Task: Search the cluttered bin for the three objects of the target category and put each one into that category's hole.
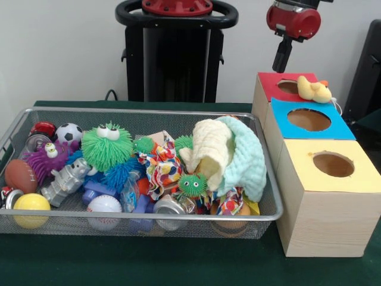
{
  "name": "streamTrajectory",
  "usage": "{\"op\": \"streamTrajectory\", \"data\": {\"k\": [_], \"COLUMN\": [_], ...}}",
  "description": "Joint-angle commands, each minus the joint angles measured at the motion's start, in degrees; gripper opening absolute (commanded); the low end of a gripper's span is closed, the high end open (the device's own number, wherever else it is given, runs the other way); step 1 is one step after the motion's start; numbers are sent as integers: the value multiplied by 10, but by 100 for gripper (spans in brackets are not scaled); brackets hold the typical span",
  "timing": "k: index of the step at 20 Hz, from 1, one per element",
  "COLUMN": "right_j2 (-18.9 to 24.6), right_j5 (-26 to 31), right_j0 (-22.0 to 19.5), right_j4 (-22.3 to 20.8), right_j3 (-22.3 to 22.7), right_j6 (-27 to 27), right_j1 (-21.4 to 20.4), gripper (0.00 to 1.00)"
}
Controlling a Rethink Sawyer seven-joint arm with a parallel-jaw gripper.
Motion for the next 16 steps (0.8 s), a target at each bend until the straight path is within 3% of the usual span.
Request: {"op": "streamTrajectory", "data": {"k": [1, 6, 7, 16], "right_j2": [1, 9, 6, -8], "right_j5": [55, 62, 67, 98], "right_j0": [-1, -10, -10, -13], "right_j4": [37, 29, 24, 11], "right_j3": [-43, -46, -48, -54], "right_j6": [184, 183, 185, 181], "right_j1": [26, 19, 20, 24], "gripper": [0, 0, 100, 100]}}
